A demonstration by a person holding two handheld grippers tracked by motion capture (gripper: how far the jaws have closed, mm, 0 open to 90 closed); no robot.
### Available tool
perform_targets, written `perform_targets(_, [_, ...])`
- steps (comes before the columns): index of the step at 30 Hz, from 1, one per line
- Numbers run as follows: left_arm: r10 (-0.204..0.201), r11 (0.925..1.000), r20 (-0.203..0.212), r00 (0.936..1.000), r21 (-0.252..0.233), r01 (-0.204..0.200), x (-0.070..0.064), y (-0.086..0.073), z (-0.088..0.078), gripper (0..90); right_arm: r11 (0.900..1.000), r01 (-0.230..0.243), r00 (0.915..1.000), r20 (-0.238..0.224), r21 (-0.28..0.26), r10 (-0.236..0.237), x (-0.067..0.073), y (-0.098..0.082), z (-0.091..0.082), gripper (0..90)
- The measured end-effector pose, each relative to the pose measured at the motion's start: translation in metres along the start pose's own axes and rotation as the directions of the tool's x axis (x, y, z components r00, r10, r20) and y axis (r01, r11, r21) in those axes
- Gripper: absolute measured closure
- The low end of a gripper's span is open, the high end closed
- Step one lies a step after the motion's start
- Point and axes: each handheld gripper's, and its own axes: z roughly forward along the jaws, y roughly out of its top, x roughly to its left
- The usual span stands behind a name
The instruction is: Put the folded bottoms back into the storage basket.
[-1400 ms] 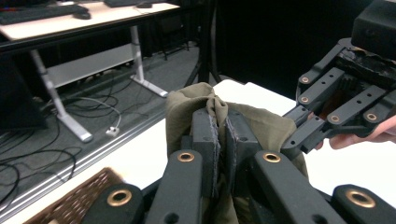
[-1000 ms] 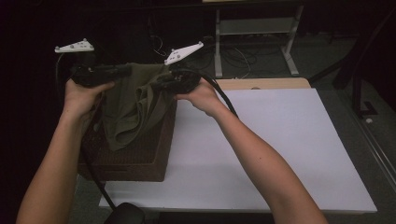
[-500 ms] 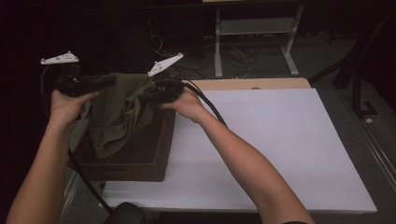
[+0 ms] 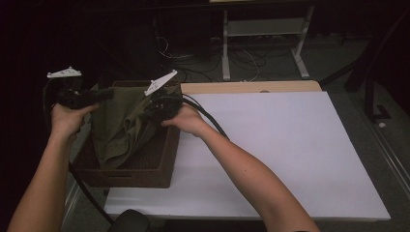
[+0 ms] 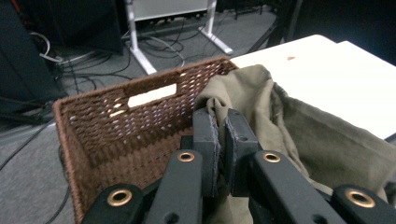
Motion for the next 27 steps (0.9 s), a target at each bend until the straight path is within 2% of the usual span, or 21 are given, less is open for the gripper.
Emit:
perform_targets(5, [0.009,0.9987,-0.072,0.9973,0.050,-0.006,0.004,-0.005,0.008,84.4,0.999,-0.015,0.9997,-0.020,0.034,0.015,0.000,-0.011,0.012,84.9])
perform_targets(7, [-0.003,0.9985,-0.076,0.9971,0.054,0.007,0.008,-0.007,0.009,84.4,0.999,-0.017,0.9996,-0.023,0.044,0.018,0.000,-0.015,0.016,84.9])
perform_targets(9, [-0.012,0.9976,-0.106,0.9943,0.067,0.019,0.011,-0.009,0.010,84.5,0.998,-0.026,0.9992,-0.030,0.051,0.027,0.000,-0.018,0.019,84.9])
perform_targets(14, [-0.031,0.9934,-0.140,0.9896,0.105,0.046,0.019,-0.012,0.017,84.4,0.997,-0.027,0.9985,-0.045,0.069,0.030,0.002,-0.022,0.025,84.9])
perform_targets(16, [-0.019,0.9896,-0.167,0.9857,0.137,0.042,0.021,-0.013,0.025,84.4,0.996,-0.029,0.9981,-0.052,0.080,0.033,0.002,-0.023,0.027,84.9])
perform_targets(22, [0.020,0.9803,-0.184,0.9827,0.197,0.017,0.018,-0.015,0.050,84.3,0.995,-0.020,0.9975,-0.065,0.096,0.027,0.006,-0.030,0.026,84.9])
perform_targets(26, [0.033,0.9753,-0.187,0.9818,0.221,0.009,0.015,-0.016,0.068,84.0,0.994,-0.021,0.9970,-0.072,0.103,0.029,0.008,-0.037,0.018,84.8])
perform_targets(27, [0.029,0.9766,-0.185,0.9824,0.215,0.012,0.014,-0.016,0.072,83.9,0.995,-0.017,0.9969,-0.075,0.103,0.025,0.008,-0.039,0.015,84.8])
